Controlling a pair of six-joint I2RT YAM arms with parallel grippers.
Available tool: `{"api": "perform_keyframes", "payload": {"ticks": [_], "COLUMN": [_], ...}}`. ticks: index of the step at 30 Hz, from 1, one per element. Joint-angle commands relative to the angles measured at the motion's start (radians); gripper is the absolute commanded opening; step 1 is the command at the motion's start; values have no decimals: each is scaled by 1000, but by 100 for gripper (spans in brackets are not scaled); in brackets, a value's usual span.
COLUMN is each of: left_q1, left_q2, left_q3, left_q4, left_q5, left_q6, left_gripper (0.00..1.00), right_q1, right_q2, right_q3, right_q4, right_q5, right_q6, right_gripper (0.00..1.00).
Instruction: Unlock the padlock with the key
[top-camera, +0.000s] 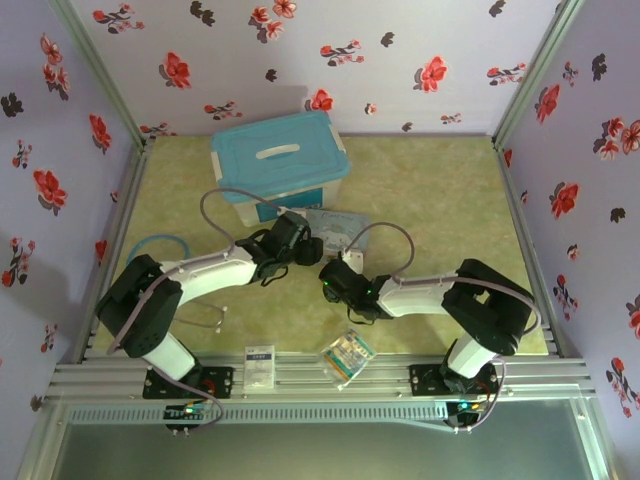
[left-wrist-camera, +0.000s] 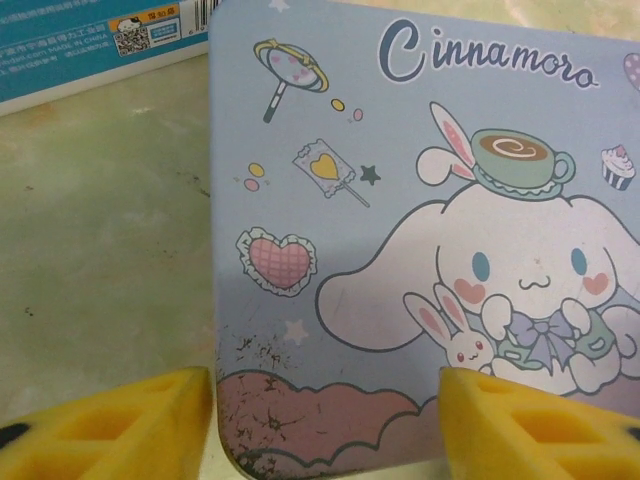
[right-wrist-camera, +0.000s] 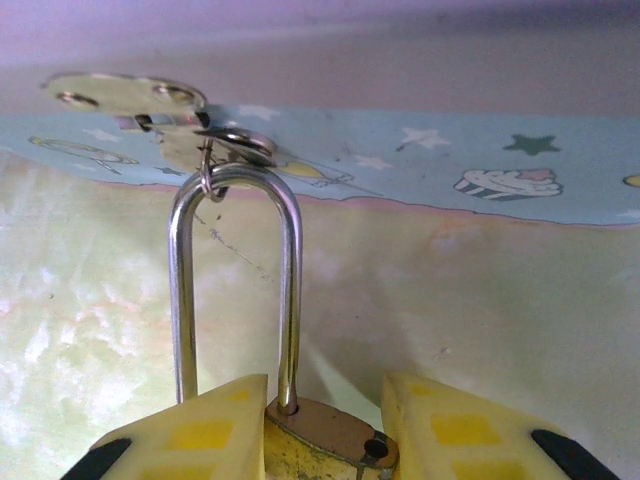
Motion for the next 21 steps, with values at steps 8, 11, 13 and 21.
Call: {"api": "perform_keyframes", "payload": {"ticks": [8, 11, 13, 21], "left_q1": [12, 11, 6, -6], "left_q2": [156, 183, 177, 158], "left_q3": [142, 139, 108, 37], "left_q4": [20, 16, 28, 47], "left_q5": [-64, -69, -108, -114], "left_q6": [55, 43, 27, -6], "left_gripper": [66, 59, 55, 46], "right_q1": [-11, -11, -9, -5], "right_q2": [-23, -31, -29, -32], "right_q3": [-83, -115, -134, -165], "right_q4": [-4, 50, 96, 141], "right_q5": [-7, -5, 1, 127], "right_q6": [103, 148, 189, 288], "right_gripper": [18, 17, 16, 16]}}
